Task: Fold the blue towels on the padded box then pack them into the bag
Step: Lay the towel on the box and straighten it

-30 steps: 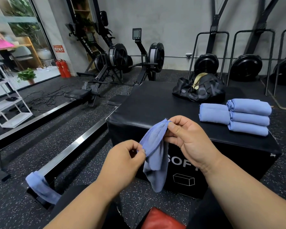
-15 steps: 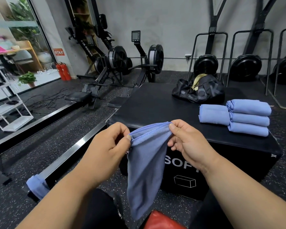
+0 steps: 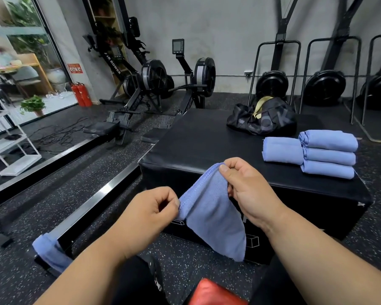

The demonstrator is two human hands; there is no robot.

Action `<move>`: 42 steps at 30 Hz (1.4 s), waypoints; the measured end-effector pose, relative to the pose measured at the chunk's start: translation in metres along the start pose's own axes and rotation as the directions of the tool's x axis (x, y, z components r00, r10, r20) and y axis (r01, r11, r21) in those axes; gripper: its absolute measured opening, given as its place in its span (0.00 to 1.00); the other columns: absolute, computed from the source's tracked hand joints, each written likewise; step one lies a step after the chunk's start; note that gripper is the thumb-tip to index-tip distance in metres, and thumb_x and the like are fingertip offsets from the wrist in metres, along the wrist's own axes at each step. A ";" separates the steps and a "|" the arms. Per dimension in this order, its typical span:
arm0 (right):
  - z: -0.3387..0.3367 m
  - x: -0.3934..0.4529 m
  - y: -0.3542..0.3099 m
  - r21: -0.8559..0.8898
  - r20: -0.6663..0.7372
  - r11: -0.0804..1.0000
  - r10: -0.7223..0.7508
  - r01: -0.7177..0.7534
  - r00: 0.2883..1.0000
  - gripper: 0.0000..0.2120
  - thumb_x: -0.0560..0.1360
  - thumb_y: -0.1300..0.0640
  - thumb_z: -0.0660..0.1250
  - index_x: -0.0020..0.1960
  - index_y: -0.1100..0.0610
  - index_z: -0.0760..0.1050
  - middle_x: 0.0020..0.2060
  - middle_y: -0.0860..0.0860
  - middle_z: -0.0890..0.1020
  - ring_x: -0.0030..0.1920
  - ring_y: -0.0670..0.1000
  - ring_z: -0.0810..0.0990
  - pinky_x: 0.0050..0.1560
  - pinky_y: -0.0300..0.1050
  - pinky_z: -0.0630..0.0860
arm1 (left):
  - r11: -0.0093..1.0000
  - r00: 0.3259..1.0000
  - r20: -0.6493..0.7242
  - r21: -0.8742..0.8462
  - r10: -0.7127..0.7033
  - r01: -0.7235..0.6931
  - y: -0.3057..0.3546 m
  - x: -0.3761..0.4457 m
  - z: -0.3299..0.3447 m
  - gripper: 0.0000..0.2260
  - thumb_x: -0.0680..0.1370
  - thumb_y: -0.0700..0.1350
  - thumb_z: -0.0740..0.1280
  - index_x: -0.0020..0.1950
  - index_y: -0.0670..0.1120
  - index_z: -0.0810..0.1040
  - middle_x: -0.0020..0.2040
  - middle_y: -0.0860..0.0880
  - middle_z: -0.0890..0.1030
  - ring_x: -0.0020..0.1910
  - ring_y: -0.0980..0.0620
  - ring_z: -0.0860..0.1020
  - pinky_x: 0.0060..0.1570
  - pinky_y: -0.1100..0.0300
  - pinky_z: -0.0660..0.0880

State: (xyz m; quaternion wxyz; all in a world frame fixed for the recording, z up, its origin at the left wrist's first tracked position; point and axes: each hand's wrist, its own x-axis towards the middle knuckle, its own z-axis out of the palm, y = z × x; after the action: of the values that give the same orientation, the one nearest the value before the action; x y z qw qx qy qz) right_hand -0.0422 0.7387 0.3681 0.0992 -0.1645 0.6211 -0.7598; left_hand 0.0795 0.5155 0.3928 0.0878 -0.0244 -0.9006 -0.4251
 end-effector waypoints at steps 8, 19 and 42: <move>-0.005 -0.001 0.001 -0.009 0.004 1.000 -0.011 0.011 1.000 0.02 0.83 0.57 0.69 0.52 0.55 0.77 0.36 0.47 0.77 0.35 0.45 0.71 0.41 0.42 0.71 | 0.999 0.993 -0.114 -0.045 0.000 -0.005 -0.002 -0.003 0.007 0.10 0.77 0.39 0.74 0.37 0.45 0.78 0.32 0.54 0.79 0.30 0.61 0.72 0.33 0.68 0.69; -0.011 0.000 -0.006 0.030 0.072 0.999 -0.044 0.042 0.996 0.03 0.83 0.60 0.68 0.54 0.53 0.78 0.38 0.48 0.79 0.36 0.46 0.71 0.43 0.43 0.69 | 0.967 0.998 0.058 -0.255 0.024 -0.008 -0.013 -0.001 0.012 0.07 0.80 0.41 0.71 0.52 0.53 0.81 0.39 0.51 0.79 0.40 0.52 0.76 0.47 0.50 0.74; -0.022 0.005 -0.012 -0.024 0.077 0.998 -0.059 0.061 0.995 0.11 0.82 0.60 0.69 0.63 0.51 0.82 0.39 0.48 0.77 0.38 0.46 0.73 0.44 0.44 0.68 | 0.825 0.992 -0.128 -0.561 -0.005 -0.069 0.011 0.022 -0.012 0.14 0.73 0.32 0.74 0.53 0.47 0.81 0.41 0.51 0.78 0.39 0.56 0.75 0.40 0.66 0.73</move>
State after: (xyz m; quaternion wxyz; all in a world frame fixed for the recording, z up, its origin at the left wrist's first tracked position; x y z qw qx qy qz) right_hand -0.0547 0.7594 0.3764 0.0978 -0.2132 0.6215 -0.7475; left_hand 0.0609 0.5127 0.4120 0.1396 -0.0378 -0.7271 -0.6711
